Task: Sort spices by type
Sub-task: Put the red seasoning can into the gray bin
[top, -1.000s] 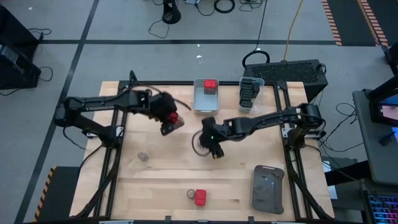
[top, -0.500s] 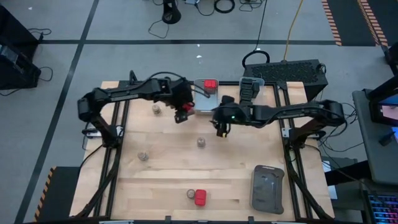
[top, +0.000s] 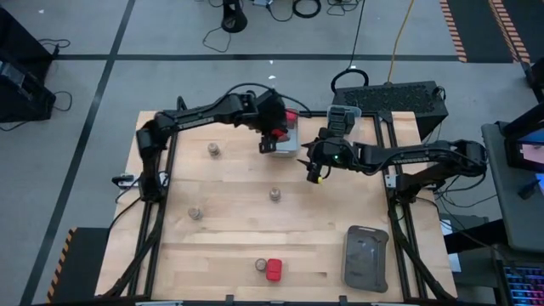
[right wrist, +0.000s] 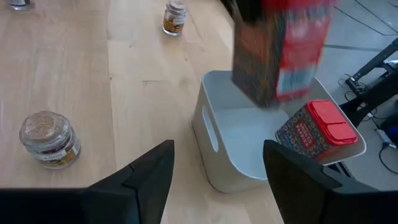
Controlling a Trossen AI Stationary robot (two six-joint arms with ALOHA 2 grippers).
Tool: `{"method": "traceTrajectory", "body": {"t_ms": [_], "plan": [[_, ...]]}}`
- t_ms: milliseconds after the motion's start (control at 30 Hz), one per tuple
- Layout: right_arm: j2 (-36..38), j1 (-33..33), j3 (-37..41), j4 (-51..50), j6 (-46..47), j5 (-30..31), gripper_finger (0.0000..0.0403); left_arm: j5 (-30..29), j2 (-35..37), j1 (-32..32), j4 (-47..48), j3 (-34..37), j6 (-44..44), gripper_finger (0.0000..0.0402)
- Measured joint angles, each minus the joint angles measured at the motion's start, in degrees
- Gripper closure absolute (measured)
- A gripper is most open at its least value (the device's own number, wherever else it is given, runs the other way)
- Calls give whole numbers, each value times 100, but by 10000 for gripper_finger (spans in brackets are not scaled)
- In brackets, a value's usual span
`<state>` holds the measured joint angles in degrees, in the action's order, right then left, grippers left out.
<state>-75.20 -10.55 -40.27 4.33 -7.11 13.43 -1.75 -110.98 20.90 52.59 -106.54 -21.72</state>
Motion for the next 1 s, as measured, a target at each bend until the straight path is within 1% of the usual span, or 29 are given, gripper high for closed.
{"method": "traceTrajectory", "body": {"t_ms": [200, 267, 333, 400, 667, 1000], "plan": [[-7, -26, 6, -17, 102, 41, 172, 2, -682, 134, 53, -323, -634, 166], [-7, -70, 7, -21, 214, 156, 172, 1, -819, 167, -13, -375, -730, 166], [-7, -126, 7, -23, 292, 377, 172, 0, -924, 180, -154, -392, -749, 165], [-16, -204, 6, -27, 385, 473, 172, 1, -998, 199, -306, -392, -776, 165], [-169, -350, 8, -3, 494, 436, 172, 2, -1137, 368, -764, -387, -865, 164], [-343, -352, 7, 86, 476, 424, 172, 69, -1426, 501, -823, -376, -579, 164]]}}
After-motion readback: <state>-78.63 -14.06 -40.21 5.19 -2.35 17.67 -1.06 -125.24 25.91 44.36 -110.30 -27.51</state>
